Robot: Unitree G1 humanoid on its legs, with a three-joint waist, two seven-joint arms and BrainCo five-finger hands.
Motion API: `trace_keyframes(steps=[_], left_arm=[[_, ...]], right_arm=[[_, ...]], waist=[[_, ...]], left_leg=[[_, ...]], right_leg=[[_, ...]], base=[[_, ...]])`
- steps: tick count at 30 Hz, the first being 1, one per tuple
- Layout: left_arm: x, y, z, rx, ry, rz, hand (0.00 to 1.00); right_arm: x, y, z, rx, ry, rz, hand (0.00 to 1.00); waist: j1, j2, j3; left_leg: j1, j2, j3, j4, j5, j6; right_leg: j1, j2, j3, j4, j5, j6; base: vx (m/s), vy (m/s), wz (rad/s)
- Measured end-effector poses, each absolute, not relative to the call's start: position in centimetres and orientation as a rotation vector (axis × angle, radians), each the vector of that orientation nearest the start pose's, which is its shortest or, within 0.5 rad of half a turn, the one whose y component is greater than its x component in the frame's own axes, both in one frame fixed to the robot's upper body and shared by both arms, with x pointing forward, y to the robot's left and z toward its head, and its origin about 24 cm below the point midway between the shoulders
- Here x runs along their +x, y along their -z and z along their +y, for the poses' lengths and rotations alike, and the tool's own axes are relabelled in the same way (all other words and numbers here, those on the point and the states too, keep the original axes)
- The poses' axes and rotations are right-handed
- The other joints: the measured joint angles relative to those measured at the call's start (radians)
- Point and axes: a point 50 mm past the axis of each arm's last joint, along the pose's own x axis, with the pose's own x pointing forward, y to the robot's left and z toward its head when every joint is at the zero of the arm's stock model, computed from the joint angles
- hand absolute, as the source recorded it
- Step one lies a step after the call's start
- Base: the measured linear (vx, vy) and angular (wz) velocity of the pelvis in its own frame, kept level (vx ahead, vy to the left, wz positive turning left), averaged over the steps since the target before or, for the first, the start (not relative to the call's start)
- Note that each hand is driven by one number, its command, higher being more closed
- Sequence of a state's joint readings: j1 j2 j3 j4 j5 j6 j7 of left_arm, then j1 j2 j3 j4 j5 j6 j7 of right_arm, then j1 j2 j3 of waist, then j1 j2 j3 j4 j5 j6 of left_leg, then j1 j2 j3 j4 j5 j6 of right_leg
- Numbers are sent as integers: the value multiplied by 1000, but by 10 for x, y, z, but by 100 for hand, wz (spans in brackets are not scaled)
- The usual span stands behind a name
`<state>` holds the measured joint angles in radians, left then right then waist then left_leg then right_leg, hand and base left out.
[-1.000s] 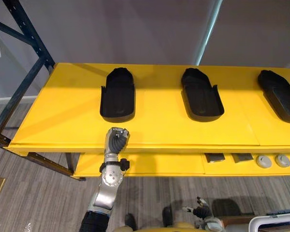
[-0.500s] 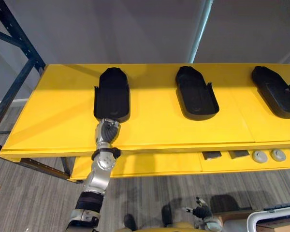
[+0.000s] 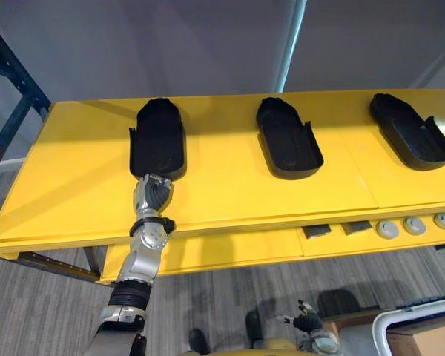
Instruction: Walk over and take plastic housings, then place them on the shelf
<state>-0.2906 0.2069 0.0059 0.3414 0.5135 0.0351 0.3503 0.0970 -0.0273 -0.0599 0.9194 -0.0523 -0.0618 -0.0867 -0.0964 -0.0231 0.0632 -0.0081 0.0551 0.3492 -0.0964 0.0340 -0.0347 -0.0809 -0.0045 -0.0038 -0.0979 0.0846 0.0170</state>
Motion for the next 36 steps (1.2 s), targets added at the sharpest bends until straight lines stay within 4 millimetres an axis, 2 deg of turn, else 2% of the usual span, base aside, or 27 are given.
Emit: trace_keyframes(steps=[4,6,7,9,10,12,13,15,16,17,18,20,21,22,23,24,26,27,28,30,33,36], left_arm=[[296,-64,188,691,-304,-107,100],[283,-91,176,610,-287,-260,100],[279,-100,174,585,-287,-311,100],[263,-136,174,501,-300,-507,100],[259,-145,175,479,-308,-551,100],[240,-171,195,404,-407,-694,100],[235,-175,203,390,-450,-712,100],[216,-172,243,389,-657,-691,100],[210,-169,253,388,-708,-673,100],[197,-161,269,386,-795,-629,100],[191,-156,275,375,-827,-605,100],[173,-128,294,296,-925,-470,100],[169,-117,297,268,-942,-418,0],[161,-85,304,214,-971,-265,0],[156,-68,305,193,-980,-183,0],[146,-37,305,146,-990,-25,0],[137,-1,303,102,-983,157,0],[129,28,300,87,-953,312,0],[125,40,297,78,-934,381,0],[112,78,280,67,-836,591,0],[93,114,251,62,-690,800,0],[88,130,232,26,-611,881,0]], right_arm=[[122,148,-175,-78,146,947,0],[121,149,-175,-79,147,951,0],[121,149,-176,-79,148,953,0],[120,150,-177,-81,150,958,0],[119,150,-177,-81,151,963,0],[117,151,-180,-78,166,970,0],[117,151,-181,-77,169,970,0],[114,151,-183,-83,174,979,0],[114,152,-183,-84,176,980,0],[112,152,-184,-86,177,987,0],[111,152,-184,-87,179,989,0],[106,153,-185,-88,185,999,0],[106,153,-185,-92,183,1002,0],[106,152,-184,-98,180,1004,0],[106,153,-183,-97,180,1005,0],[107,152,-180,-90,179,1002,0],[111,151,-176,-81,180,988,0],[114,149,-174,-74,180,974,0],[115,148,-173,-72,180,969,0],[118,146,-171,-65,180,949,0],[113,147,-168,-54,181,962,0],[106,149,-173,-46,215,981,0]], waist=[[0,1,3],[1,2,5],[4,3,5],[15,6,7],[23,7,8],[33,13,9],[35,15,10],[56,20,10],[58,20,10],[63,17,8],[69,16,7],[98,13,5],[106,12,5],[112,11,4],[112,9,-1],[113,1,-11],[113,-5,-15],[113,-9,-21],[112,-11,-25],[112,-14,-30],[112,-22,-52],[111,-17,-53]], left_leg=[[0,-1,-9,0,0,0],[3,0,-28,1,1,1],[6,0,-32,1,1,1],[18,0,-46,1,1,1],[22,2,-48,1,1,1],[25,2,-70,-4,0,2],[25,2,-77,-6,0,1],[30,3,-97,-6,-6,0],[31,4,-105,-6,-6,0],[33,5,-113,-6,-6,0],[33,6,-116,-6,-6,0],[31,7,-127,-6,-6,-1],[32,7,-127,-5,-6,-1],[37,7,-127,-4,-7,-1],[39,6,-127,-1,-7,0],[40,6,-126,0,-10,3],[49,5,-126,1,-4,4],[60,4,-122,1,-6,3],[63,3,-120,1,-8,3],[76,-2,-110,1,-15,7],[85,-5,-97,0,-27,5],[89,-7,-96,-1,-28,6]], right_leg=[[5,-1,-11,0,0,0],[18,-10,-22,0,-1,1],[22,-10,-24,0,-1,2],[41,-14,-34,0,-3,4],[45,-14,-35,1,-4,5],[49,-18,-50,22,-20,5],[49,-18,-54,32,-29,8],[54,-19,-73,63,-55,4],[58,-20,-81,67,-61,6],[59,-20,-91,78,-70,3],[60,-20,-95,80,-74,3],[65,-21,-112,82,-78,1],[67,-21,-114,82,-79,2],[77,-23,-124,82,-83,4],[80,-25,-128,82,-86,6],[80,-25,-129,84,-87,6],[89,-27,-131,84,-88,7],[97,-29,-128,88,-91,11],[96,-30,-127,94,-94,10],[96,-36,-120,116,-110,15],[95,-39,-109,124,-118,15],[93,-42,-107,133,-124,17]], base=[[5,-4,8],[1,12,21],[-9,19,19],[-24,1,17],[-43,-7,14],[-72,-9,24],[-74,-5,32],[-55,-10,30],[-22,-19,31],[9,-16,24],[26,-18,23],[41,-14,19],[57,-6,17],[49,2,13],[78,7,12],[57,8,5],[28,3,1],[21,10,-4],[21,25,-9],[2,31,-9],[-5,15,-11],[-3,3,-3]])
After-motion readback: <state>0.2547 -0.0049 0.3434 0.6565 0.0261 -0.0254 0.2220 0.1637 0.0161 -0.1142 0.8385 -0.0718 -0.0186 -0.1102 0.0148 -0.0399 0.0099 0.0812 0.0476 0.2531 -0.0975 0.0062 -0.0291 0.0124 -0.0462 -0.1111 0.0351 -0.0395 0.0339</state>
